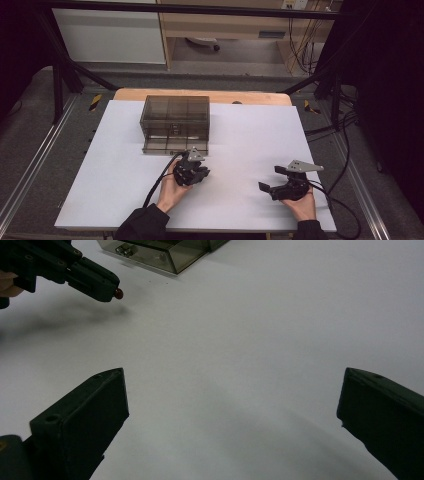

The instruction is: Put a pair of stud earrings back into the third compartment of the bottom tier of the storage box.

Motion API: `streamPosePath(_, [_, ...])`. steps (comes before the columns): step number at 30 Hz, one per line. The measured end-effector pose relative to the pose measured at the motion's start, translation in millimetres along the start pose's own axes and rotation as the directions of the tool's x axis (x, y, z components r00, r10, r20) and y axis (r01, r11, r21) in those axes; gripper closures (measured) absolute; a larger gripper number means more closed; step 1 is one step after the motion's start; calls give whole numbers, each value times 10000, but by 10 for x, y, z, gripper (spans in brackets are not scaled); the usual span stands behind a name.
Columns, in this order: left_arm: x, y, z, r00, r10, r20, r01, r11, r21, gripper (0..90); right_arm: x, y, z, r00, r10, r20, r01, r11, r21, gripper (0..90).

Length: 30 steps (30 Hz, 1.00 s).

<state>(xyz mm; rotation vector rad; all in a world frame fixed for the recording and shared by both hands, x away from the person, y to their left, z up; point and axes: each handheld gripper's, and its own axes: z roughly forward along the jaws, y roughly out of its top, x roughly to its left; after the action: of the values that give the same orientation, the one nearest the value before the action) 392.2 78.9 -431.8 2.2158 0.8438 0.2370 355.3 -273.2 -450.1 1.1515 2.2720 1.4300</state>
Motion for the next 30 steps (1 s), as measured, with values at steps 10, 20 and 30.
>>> streamPosePath(10, [21, 66, -115, 10000, -36, -68, 35, 9998, -173, 822, -2, 0, 0, 10000, -22, 2, 22, 10000, 7, 7])
streamPosePath(20, [89, 145, -222, 9997, -126, -221, 120, 9996, -263, 822, -2, 0, 0, 10000, -19, 3, 19, 10000, 13, 7])
streamPosePath(30, [169, 233, -332, 9990, -187, -395, 172, 9991, -379, 822, 1, 0, 1, 10000, 11, -8, -11, 10000, 5, 7])
